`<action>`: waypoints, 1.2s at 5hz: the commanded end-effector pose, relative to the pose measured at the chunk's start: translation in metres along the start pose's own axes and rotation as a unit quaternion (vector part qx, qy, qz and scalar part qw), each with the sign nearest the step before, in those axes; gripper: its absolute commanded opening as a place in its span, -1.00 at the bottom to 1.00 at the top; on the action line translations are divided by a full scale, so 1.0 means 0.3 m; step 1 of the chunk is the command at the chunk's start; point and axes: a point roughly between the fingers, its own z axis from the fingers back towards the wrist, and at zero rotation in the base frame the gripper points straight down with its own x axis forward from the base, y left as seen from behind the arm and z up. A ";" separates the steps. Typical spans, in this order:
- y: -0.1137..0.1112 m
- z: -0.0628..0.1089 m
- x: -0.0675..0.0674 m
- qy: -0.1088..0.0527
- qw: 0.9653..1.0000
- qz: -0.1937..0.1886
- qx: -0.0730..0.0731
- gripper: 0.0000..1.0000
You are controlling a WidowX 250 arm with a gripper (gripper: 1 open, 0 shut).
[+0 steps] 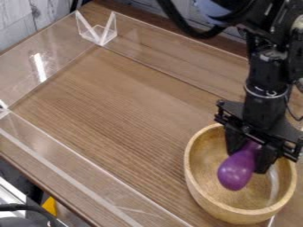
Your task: Put the purple eggplant in the brown bowl
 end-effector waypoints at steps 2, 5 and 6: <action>-0.010 0.054 0.008 -0.051 0.999 -0.005 -0.003 -1.00; -0.077 0.092 0.022 -0.041 0.999 -0.020 -0.006 -1.00; -0.102 0.103 0.019 -0.042 0.999 -0.005 -0.004 -1.00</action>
